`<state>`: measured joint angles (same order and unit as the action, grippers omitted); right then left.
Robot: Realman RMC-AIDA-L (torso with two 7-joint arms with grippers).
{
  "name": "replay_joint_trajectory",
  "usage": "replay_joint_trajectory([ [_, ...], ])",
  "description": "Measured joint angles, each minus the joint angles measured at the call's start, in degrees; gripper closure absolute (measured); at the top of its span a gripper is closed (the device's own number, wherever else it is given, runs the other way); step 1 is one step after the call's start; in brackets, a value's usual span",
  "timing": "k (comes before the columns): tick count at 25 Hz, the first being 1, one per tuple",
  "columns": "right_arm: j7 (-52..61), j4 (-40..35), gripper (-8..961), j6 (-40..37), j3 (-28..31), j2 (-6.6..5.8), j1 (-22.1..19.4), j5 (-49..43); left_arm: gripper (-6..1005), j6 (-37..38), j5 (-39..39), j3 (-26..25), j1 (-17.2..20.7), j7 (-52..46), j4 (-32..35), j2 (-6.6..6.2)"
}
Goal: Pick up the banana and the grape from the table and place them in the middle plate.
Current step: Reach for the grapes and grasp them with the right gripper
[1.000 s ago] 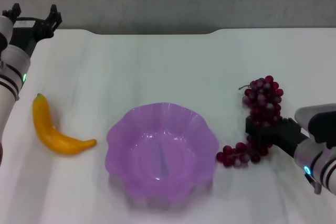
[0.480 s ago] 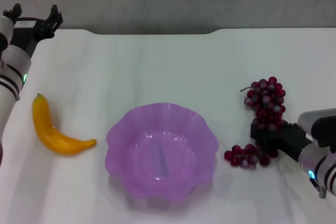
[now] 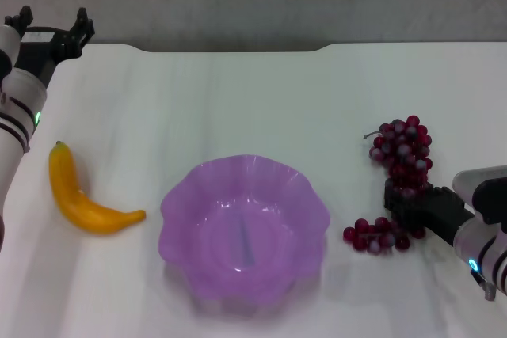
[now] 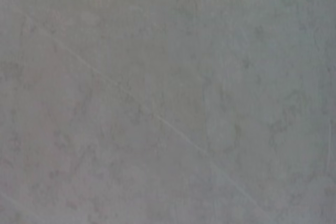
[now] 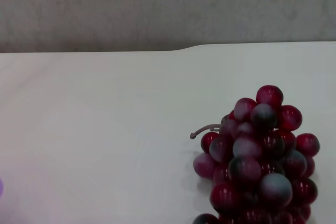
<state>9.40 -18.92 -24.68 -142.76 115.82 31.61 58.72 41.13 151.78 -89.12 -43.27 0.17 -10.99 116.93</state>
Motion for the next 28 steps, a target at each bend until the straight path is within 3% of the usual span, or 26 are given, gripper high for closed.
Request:
replay_joint_trajectory([
  [28, -0.1, 0.6, 422, -1.7, 0.4, -0.16, 0.5, -2.0, 97, 0.0, -0.4, 0.0, 0.0, 0.5, 0.1, -0.16],
])
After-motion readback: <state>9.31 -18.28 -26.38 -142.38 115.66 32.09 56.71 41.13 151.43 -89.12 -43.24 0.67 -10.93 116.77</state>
